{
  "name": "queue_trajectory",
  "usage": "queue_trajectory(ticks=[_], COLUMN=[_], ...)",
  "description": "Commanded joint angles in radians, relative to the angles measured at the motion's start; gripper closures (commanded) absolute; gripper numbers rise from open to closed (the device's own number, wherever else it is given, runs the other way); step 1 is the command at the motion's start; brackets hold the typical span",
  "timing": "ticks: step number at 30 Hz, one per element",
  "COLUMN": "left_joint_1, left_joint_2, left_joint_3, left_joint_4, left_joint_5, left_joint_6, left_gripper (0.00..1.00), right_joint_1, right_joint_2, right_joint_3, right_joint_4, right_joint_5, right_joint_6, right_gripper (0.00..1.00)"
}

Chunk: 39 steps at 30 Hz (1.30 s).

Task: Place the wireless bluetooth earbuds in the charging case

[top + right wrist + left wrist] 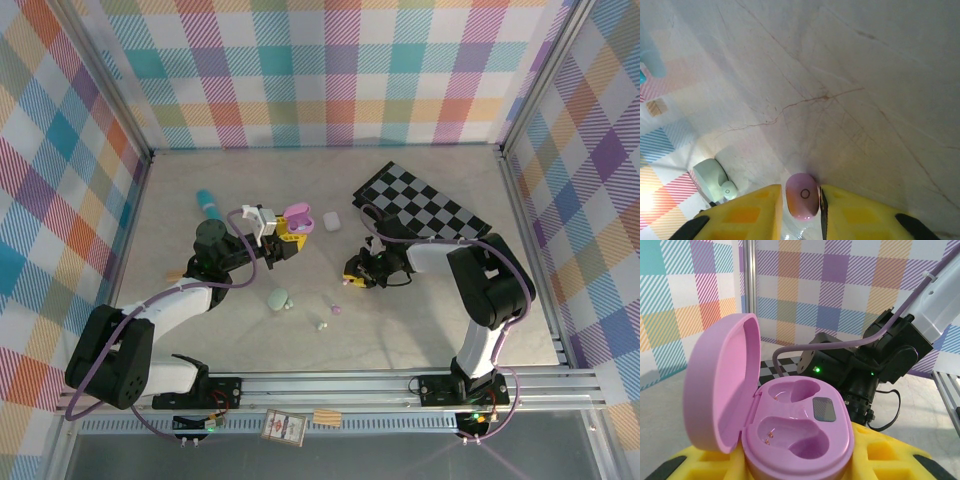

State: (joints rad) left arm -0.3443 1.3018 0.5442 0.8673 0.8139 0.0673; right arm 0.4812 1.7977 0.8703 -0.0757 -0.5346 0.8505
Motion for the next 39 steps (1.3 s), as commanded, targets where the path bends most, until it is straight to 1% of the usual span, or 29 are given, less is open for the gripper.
queue_trajectory(ticks=[1, 7, 12, 15, 19, 23, 31, 36, 39], left_joint_1=[0.011, 0.011, 0.011, 0.011, 0.011, 0.011, 0.011, 0.011, 0.011], left_joint_2=[0.003, 0.0, -0.002, -0.003, -0.008, -0.009, 0.001, 0.011, 0.014], left_joint_3=[0.014, 0.011, 0.01, 0.008, 0.007, 0.008, 0.011, 0.014, 0.016], left_joint_4=[0.045, 0.045, 0.045, 0.044, 0.038, 0.028, 0.034, 0.032, 0.028], left_joint_5=[0.023, 0.022, 0.021, 0.021, 0.019, 0.016, 0.015, 0.016, 0.018], left_joint_6=[-0.001, 0.001, 0.0, 0.001, 0.002, 0.009, 0.01, 0.015, 0.018], left_gripper=[0.71, 0.71, 0.71, 0.71, 0.71, 0.71, 0.71, 0.71, 0.71], right_joint_1=[0.032, 0.039, 0.039, 0.039, 0.04, 0.042, 0.057, 0.069, 0.087], right_joint_2=[0.051, 0.066, 0.095, 0.104, 0.087, 0.029, -0.123, -0.193, -0.201], right_joint_3=[0.016, 0.028, 0.033, 0.036, 0.041, 0.048, 0.095, 0.149, 0.197], right_joint_4=[-0.022, -0.023, -0.032, -0.031, -0.045, -0.094, -0.285, -0.427, -0.516], right_joint_5=[0.005, 0.008, 0.018, 0.018, 0.025, 0.051, 0.253, 0.429, 0.532], right_joint_6=[-0.034, -0.036, -0.035, -0.03, -0.034, -0.07, -0.128, -0.153, -0.185], right_gripper=[0.74, 0.75, 0.73, 0.76, 0.8, 0.8, 0.8, 0.8, 0.81])
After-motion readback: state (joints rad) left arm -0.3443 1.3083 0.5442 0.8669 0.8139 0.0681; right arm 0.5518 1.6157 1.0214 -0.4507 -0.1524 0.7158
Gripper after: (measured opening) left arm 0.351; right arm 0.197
